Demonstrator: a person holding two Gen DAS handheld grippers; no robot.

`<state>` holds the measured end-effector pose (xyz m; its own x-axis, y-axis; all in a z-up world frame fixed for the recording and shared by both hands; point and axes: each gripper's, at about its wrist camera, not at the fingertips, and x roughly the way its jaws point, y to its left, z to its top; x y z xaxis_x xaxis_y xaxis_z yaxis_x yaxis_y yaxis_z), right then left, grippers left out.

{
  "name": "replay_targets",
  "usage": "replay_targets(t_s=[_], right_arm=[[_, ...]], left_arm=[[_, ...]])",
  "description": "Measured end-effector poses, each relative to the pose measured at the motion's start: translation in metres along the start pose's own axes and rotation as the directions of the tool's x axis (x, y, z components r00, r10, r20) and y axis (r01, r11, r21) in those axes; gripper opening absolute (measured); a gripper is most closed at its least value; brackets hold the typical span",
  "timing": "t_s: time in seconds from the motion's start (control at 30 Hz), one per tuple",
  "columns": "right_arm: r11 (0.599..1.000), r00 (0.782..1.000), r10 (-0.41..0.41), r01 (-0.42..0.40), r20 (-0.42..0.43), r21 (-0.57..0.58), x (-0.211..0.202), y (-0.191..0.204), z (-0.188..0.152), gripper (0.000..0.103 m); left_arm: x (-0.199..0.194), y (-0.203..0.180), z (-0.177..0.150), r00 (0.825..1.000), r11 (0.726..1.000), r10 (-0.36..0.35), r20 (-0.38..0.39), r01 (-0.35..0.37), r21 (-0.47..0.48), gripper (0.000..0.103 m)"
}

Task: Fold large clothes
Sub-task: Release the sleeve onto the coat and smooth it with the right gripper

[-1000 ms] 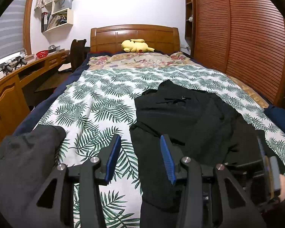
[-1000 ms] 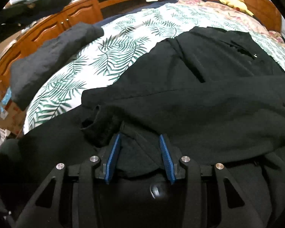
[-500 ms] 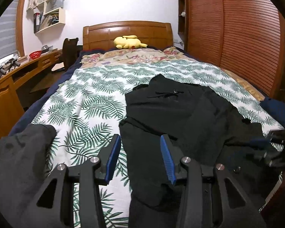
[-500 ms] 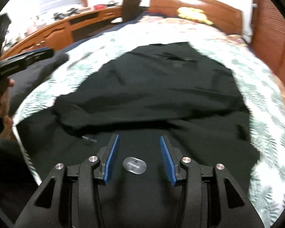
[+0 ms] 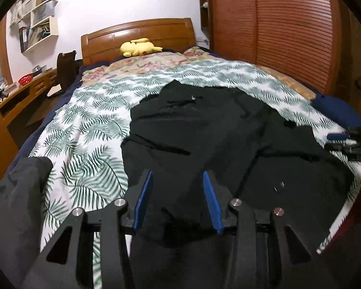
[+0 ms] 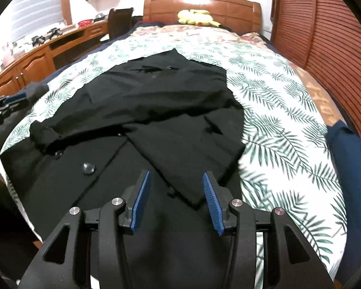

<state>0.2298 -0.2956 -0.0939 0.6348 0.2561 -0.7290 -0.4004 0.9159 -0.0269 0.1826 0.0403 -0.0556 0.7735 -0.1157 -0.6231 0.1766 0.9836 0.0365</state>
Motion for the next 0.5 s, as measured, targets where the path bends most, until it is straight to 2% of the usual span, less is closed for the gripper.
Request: replay_targets(t_s=[0.13,0.33,0.5], right_arm=[[1.000,1.000,-0.020,0.020,-0.012,-0.001,-0.006,-0.012,-0.016,0.052],[0.999,0.999,-0.028,0.029,-0.047,0.024,-0.004,-0.031,-0.041,0.053],[0.998,0.997,-0.018,0.023,-0.070,0.058,-0.002,-0.043,-0.060,0.053]], left_arm=[[-0.009,-0.005,-0.013,1.000,1.000,0.009,-0.025,-0.009,0.001,0.042],[-0.016,-0.001,-0.042,0.994,0.999,0.051,-0.101,-0.051,0.008,0.042],[-0.016,0.015,-0.067,0.984,0.997,0.072,-0.161,-0.077,-0.027,0.042]])
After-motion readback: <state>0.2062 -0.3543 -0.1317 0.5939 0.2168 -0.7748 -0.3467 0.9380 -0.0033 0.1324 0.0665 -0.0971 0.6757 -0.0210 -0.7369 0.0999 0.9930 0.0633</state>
